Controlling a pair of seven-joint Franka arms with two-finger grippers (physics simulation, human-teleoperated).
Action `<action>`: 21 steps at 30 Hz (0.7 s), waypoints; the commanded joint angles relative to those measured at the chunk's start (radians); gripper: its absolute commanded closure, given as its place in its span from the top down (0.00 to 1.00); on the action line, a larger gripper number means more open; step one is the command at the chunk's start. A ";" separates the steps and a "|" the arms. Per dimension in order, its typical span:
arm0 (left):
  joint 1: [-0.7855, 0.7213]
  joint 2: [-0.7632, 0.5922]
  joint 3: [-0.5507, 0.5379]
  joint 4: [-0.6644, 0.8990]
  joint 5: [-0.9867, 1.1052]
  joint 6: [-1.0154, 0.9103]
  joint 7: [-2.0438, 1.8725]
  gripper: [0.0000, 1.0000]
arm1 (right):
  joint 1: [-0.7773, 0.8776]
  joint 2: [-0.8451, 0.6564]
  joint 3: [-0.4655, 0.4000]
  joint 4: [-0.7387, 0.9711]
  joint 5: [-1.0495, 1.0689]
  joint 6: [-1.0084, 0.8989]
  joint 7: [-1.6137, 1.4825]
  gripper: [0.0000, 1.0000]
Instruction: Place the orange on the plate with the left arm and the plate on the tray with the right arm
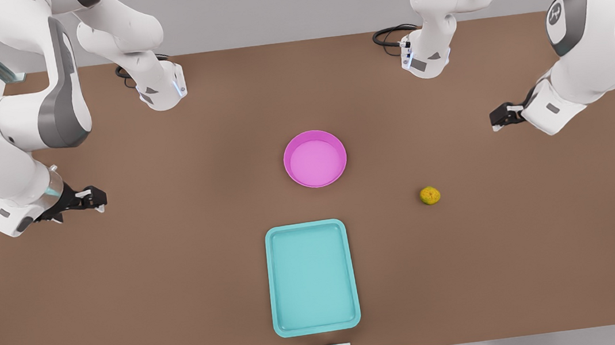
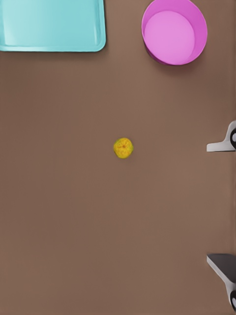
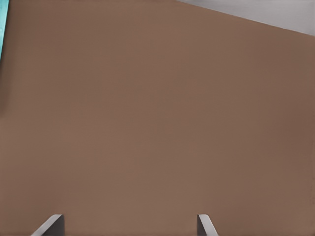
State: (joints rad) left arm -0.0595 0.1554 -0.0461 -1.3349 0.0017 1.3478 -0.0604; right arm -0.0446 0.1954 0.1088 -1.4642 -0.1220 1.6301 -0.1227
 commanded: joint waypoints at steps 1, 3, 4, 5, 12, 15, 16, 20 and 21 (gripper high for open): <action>-0.002 0.000 0.000 -0.001 0.001 0.001 -0.033 1.00 | 0.000 -0.001 0.000 0.001 -0.001 0.010 -0.066 1.00; -0.014 0.052 -0.003 -0.007 -0.009 0.010 -0.032 1.00 | 0.000 -0.001 0.000 -0.001 -0.001 0.010 -0.066 1.00; -0.052 0.099 -0.001 -0.079 0.003 0.031 -0.039 1.00 | 0.000 -0.002 0.000 -0.002 -0.001 0.010 -0.066 1.00; -0.077 0.168 -0.003 -0.110 0.001 0.093 -0.041 1.00 | 0.000 -0.001 0.000 -0.002 0.001 0.010 -0.066 1.00; -0.134 0.319 -0.001 -0.369 0.000 0.697 -0.082 1.00 | -0.011 0.002 -0.001 -0.010 0.012 0.010 -0.068 1.00; -0.132 0.349 -0.001 -0.435 -0.008 0.906 -0.124 1.00 | -0.008 0.007 0.000 -0.010 0.013 0.010 -0.066 1.00; -0.132 0.352 -0.001 -0.437 -0.009 0.927 -0.122 1.00 | -0.006 0.007 -0.001 -0.010 0.013 0.010 -0.066 1.00; -0.132 0.365 0.017 -0.497 -0.003 0.913 -0.101 1.00 | -0.001 0.012 -0.001 -0.010 0.013 0.017 -0.066 1.00; -0.132 0.365 0.022 -0.535 -0.003 0.927 -0.101 1.00 | -0.001 0.013 0.000 -0.010 0.015 0.019 -0.066 1.00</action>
State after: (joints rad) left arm -0.1916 0.5206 -0.0279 -1.8475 -0.0037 2.1326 -0.1163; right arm -0.0467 0.2088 0.1085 -1.4747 -0.1096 1.6435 -0.1679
